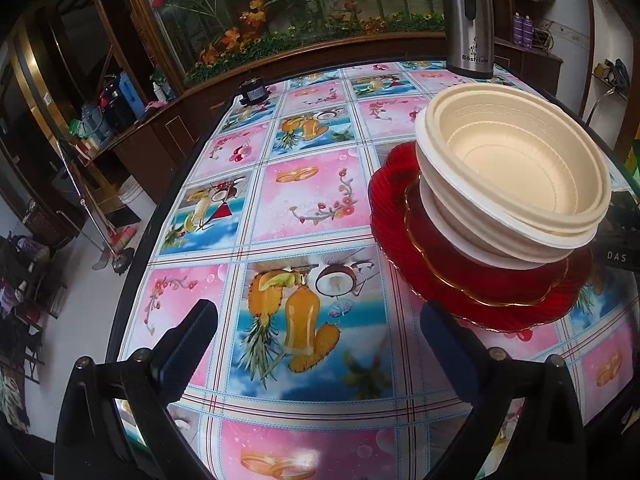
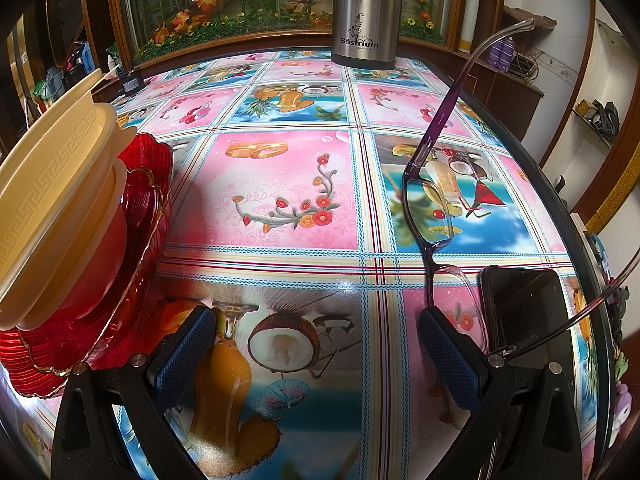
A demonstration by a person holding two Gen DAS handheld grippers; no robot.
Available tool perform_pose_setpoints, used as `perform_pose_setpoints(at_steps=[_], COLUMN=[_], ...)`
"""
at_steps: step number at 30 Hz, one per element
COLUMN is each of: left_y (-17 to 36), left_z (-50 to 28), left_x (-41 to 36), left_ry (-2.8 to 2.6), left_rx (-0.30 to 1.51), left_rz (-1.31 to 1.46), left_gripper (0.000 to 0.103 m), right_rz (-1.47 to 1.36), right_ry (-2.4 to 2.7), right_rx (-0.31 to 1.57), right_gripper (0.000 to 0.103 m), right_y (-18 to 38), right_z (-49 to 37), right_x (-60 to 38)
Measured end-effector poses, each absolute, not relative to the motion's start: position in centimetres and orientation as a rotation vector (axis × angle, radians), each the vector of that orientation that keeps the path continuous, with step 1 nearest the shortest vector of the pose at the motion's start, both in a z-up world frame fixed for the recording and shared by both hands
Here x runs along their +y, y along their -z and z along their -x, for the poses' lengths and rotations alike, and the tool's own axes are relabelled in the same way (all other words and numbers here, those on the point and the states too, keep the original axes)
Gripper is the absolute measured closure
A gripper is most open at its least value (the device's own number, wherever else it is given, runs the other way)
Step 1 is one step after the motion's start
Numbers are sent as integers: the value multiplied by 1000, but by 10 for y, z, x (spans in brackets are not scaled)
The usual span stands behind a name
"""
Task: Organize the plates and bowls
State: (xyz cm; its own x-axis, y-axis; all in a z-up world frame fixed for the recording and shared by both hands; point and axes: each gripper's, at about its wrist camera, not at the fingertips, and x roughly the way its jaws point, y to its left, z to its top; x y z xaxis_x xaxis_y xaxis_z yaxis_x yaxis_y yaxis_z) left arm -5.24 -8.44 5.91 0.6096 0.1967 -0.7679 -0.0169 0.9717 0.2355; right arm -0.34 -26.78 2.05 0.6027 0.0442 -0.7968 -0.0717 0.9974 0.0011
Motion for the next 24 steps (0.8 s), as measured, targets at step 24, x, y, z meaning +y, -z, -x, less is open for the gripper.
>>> perform_pose_setpoints(at_steps=[24], left_y=[-58], left_z=[50], left_x=[-95], left_ry=[-81], left_rx=[914], left_rz=[-186], left_gripper=[2], right_rz=[32], right_ry=[-67], right_rx=[922], right_gripper=[1], right_y=[-21], right_z=[3], right_x=[-268])
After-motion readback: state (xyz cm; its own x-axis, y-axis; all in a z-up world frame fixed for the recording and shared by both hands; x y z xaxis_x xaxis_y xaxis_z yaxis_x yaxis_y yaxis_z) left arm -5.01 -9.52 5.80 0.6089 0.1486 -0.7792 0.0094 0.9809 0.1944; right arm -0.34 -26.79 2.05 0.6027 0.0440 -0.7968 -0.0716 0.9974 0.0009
